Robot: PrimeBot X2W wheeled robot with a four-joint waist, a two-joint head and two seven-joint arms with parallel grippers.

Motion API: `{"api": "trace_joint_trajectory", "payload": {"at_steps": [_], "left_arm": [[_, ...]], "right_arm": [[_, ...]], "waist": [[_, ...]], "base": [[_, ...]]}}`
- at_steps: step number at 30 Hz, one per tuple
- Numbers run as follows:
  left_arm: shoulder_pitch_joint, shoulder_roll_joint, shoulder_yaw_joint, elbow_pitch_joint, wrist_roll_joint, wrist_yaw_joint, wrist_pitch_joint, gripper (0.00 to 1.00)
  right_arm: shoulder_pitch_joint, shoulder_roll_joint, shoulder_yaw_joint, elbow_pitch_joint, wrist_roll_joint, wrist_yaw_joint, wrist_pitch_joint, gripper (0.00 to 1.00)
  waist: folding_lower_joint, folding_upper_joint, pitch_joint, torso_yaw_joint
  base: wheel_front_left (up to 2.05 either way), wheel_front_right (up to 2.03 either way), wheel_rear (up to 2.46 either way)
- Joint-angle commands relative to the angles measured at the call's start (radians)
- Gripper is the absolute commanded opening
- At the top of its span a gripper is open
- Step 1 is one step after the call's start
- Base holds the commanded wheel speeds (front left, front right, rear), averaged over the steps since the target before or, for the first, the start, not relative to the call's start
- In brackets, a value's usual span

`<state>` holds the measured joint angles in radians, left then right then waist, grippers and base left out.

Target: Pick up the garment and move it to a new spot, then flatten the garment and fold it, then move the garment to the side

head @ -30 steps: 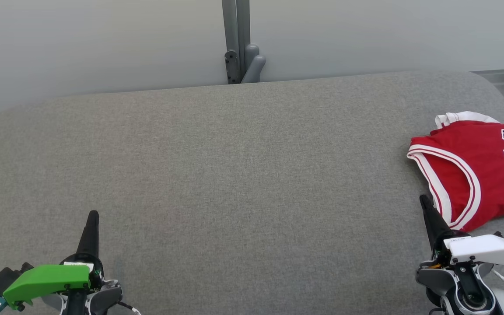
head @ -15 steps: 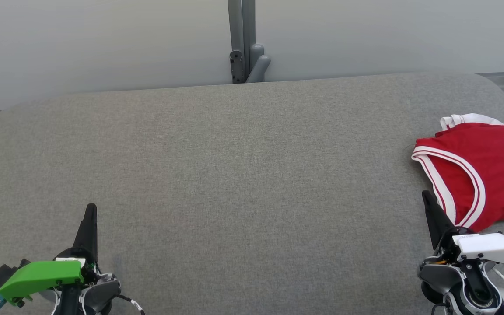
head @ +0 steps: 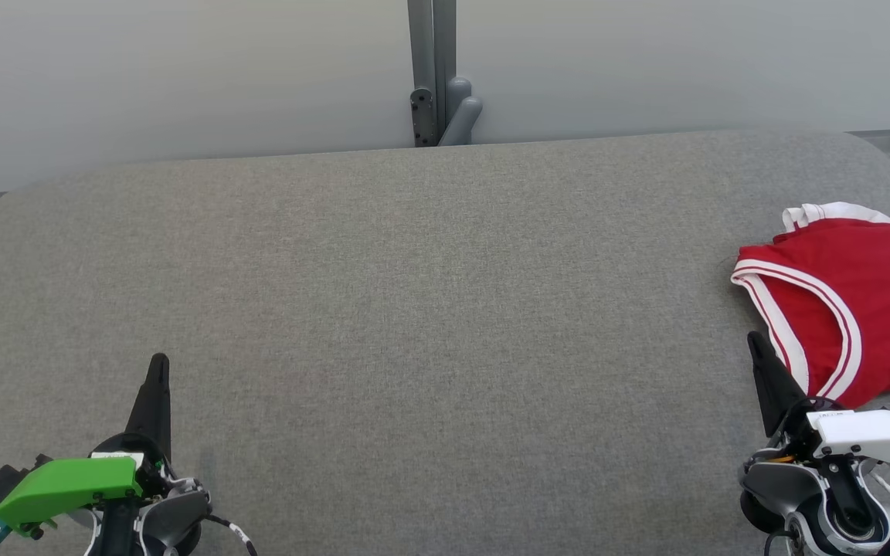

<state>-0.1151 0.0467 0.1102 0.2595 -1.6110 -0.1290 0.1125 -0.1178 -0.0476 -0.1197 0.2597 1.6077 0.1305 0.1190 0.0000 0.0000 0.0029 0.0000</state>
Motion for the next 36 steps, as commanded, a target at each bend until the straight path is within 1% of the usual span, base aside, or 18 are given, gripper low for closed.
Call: {"api": "trace_joint_trajectory", "payload": {"at_steps": [1,36], "left_arm": [[-0.014,0.007,0.003,-0.004,-0.002,-0.004,0.0,0.0],[-0.014,0.007,0.003,-0.004,-0.002,-0.004,-0.001,0.0]], "right_arm": [[-0.009,-0.005,-0.003,-0.004,0.005,0.0,0.003,0.0],[-0.009,-0.005,-0.002,-0.004,0.005,0.0,0.003,0.0]], "waist": [[0.0,0.0,0.0,0.0],[0.0,0.0,0.0,0.0]], "base": [[0.0,0.0,0.0],[0.0,0.0,0.0]]}}
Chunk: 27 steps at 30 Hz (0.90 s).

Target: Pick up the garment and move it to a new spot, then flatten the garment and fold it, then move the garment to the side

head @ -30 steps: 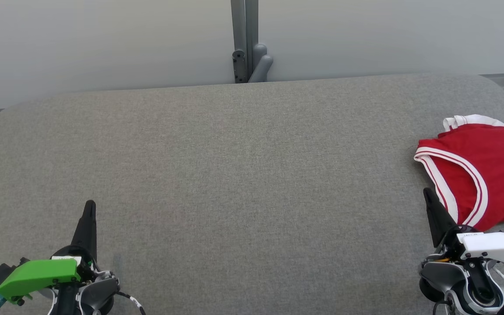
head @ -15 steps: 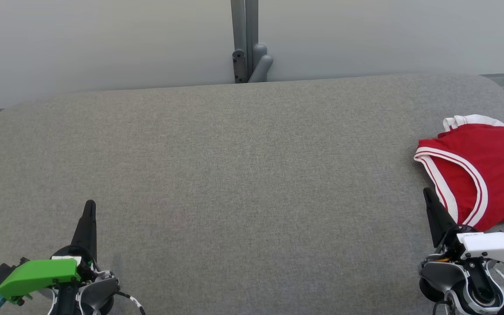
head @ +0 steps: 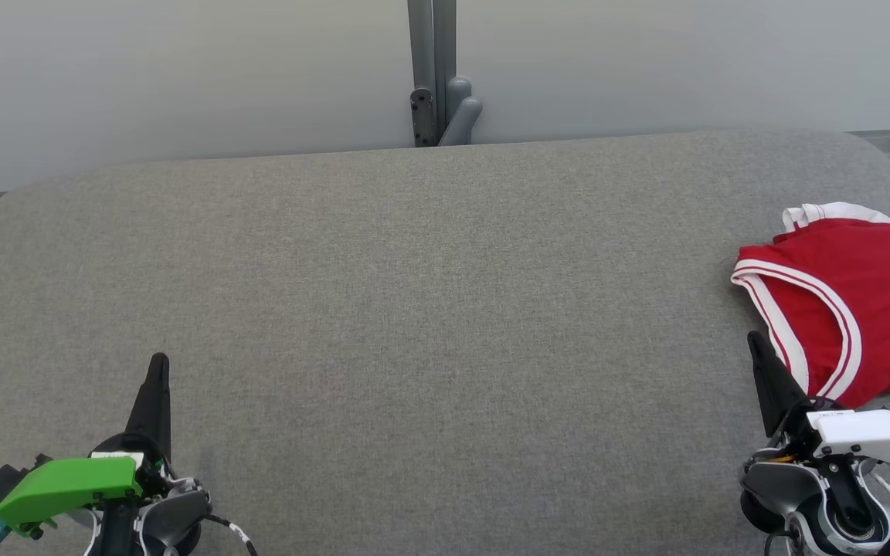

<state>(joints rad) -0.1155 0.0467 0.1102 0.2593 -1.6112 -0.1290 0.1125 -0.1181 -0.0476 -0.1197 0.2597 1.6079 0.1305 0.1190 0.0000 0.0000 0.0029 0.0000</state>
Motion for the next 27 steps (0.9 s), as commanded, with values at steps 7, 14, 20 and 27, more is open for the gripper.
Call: {"api": "trace_joint_trajectory", "payload": {"at_steps": [7,14,20,27], "left_arm": [[-0.013,0.007,0.003,-0.004,-0.002,-0.004,-0.001,0.0],[-0.013,0.007,0.003,-0.004,-0.002,-0.004,-0.001,0.0],[-0.013,0.007,0.003,-0.004,-0.002,-0.004,-0.001,0.0],[-0.013,0.007,0.003,-0.004,-0.002,-0.004,-0.001,0.0]], "right_arm": [[-0.008,-0.005,-0.002,-0.004,0.005,0.0,0.003,0.0],[-0.008,-0.005,-0.002,-0.004,0.005,0.0,0.003,0.0],[-0.008,-0.005,-0.002,-0.004,0.005,0.0,0.003,0.0],[-0.008,-0.005,-0.002,-0.004,0.005,0.0,0.003,0.0]], "waist": [[0.0,0.0,0.0,0.0],[0.0,0.0,0.0,0.0],[0.0,0.0,0.0,0.0],[0.0,0.0,0.0,0.0]], "base": [[0.0,0.0,0.0],[0.0,0.0,0.0],[0.0,0.0,0.0],[0.0,0.0,0.0]]}}
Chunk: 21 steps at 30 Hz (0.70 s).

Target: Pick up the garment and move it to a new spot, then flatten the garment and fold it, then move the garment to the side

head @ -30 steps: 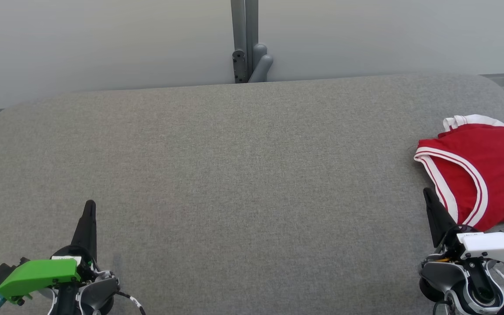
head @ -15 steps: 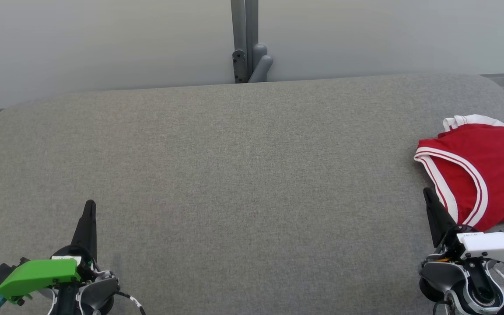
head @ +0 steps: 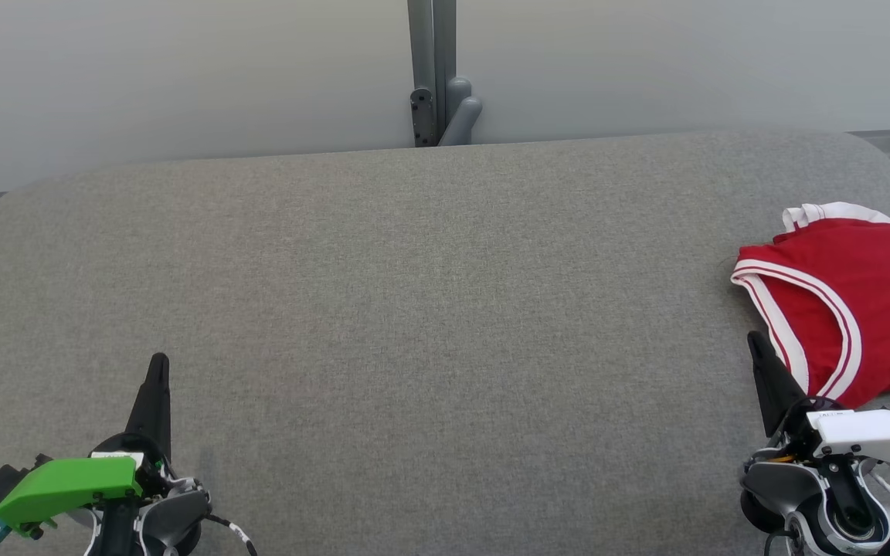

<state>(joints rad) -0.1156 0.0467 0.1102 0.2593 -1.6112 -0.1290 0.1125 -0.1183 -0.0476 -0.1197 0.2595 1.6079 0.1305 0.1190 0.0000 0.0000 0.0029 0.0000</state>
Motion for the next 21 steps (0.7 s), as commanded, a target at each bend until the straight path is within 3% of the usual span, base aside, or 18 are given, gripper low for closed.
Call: {"api": "trace_joint_trajectory", "payload": {"at_steps": [1,21], "left_arm": [[-0.013,0.007,0.003,-0.004,-0.002,-0.004,-0.001,0.0],[-0.013,0.007,0.003,-0.004,-0.002,-0.004,-0.001,0.0]], "right_arm": [[-0.008,-0.005,-0.002,-0.003,0.005,0.0,0.003,0.0],[-0.008,-0.005,-0.002,-0.003,0.005,0.0,0.003,0.0]], "waist": [[0.0,0.0,0.0,0.0],[0.0,0.0,0.0,0.0]], "base": [[0.0,0.0,0.0],[0.0,0.0,0.0]]}}
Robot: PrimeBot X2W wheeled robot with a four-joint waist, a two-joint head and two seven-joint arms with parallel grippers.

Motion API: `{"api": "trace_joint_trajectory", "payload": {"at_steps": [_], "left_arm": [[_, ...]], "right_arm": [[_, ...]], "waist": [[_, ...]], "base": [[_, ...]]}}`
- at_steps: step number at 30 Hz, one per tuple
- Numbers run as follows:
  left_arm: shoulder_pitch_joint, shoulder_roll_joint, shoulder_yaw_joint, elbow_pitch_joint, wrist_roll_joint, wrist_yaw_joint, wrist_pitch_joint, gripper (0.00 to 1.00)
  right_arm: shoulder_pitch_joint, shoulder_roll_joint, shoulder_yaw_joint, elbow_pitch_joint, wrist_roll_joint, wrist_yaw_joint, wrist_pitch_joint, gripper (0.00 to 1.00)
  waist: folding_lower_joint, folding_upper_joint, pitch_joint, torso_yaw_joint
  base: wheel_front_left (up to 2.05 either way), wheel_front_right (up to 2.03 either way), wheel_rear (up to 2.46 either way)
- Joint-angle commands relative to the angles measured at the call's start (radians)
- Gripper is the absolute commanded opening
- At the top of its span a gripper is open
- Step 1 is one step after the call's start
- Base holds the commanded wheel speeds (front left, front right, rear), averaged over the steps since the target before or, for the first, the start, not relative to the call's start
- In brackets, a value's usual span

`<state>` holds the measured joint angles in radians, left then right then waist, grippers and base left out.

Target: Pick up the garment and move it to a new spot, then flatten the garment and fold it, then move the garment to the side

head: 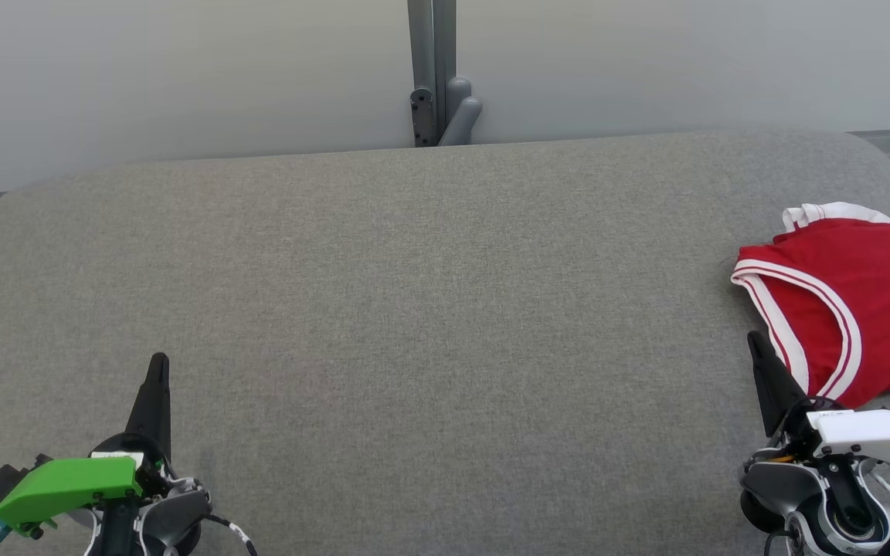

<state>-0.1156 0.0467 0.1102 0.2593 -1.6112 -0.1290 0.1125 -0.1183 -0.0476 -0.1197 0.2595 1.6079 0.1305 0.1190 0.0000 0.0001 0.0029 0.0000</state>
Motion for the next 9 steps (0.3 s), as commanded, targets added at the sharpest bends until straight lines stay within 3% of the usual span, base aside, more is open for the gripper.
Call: {"api": "trace_joint_trajectory", "payload": {"at_steps": [1,9], "left_arm": [[-0.013,0.007,0.003,-0.004,-0.002,-0.004,-0.001,0.0],[-0.013,0.007,0.003,-0.004,-0.002,-0.004,-0.001,0.0]], "right_arm": [[-0.008,-0.005,-0.002,-0.003,0.005,0.0,0.003,0.0],[-0.008,-0.005,-0.002,-0.003,0.005,0.0,0.003,0.0]], "waist": [[0.0,-0.0001,0.0,0.0],[0.0,-0.0001,0.0,0.0]], "base": [[0.0,0.0,0.0],[0.0,0.0,0.0]]}}
